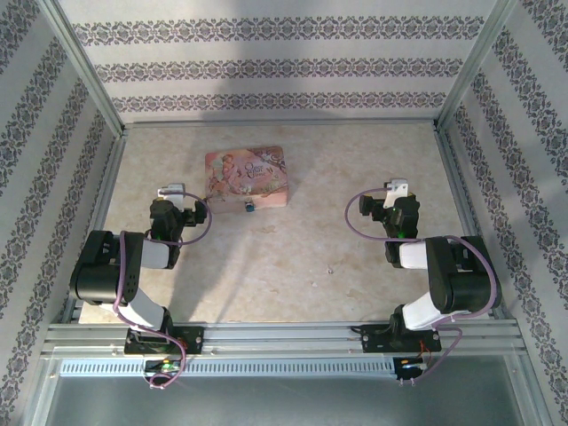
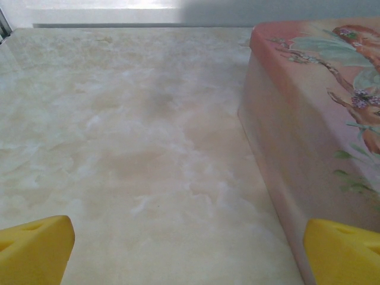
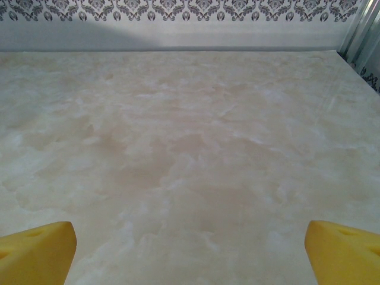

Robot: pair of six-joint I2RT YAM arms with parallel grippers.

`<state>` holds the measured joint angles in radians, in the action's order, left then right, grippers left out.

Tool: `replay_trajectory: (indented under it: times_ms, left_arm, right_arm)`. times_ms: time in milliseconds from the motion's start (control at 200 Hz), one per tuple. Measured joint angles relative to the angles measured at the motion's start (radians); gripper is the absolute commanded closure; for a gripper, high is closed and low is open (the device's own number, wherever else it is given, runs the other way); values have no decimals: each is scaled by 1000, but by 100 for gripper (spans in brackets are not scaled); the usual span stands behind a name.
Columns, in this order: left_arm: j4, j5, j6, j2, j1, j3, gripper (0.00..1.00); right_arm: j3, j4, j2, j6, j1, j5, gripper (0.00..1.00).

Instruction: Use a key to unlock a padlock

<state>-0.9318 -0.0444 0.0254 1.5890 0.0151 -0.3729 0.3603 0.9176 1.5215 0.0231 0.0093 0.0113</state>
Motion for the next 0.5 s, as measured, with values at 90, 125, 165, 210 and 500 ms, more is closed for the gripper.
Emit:
replay_trajectory:
  times_ms: [90, 125, 165, 210, 500]
  left_arm:
    - [0, 11, 0, -15, 0, 10, 1]
    - [0, 19, 0, -38, 0, 22, 1]
    - [5, 27, 1, -77, 0, 39, 1]
    - [13, 39, 1, -134, 0, 56, 1]
    - [259, 141, 68, -585, 0, 20, 1]
  right_arm:
    - [0, -22, -18, 0, 0, 0, 2]
    - [0, -44, -42, 0, 0, 1, 2]
    - [0, -76, -82, 2, 0, 1, 2]
    - [2, -111, -131, 5, 0, 2, 2]
    - [169, -513, -364, 80, 32, -5, 2]
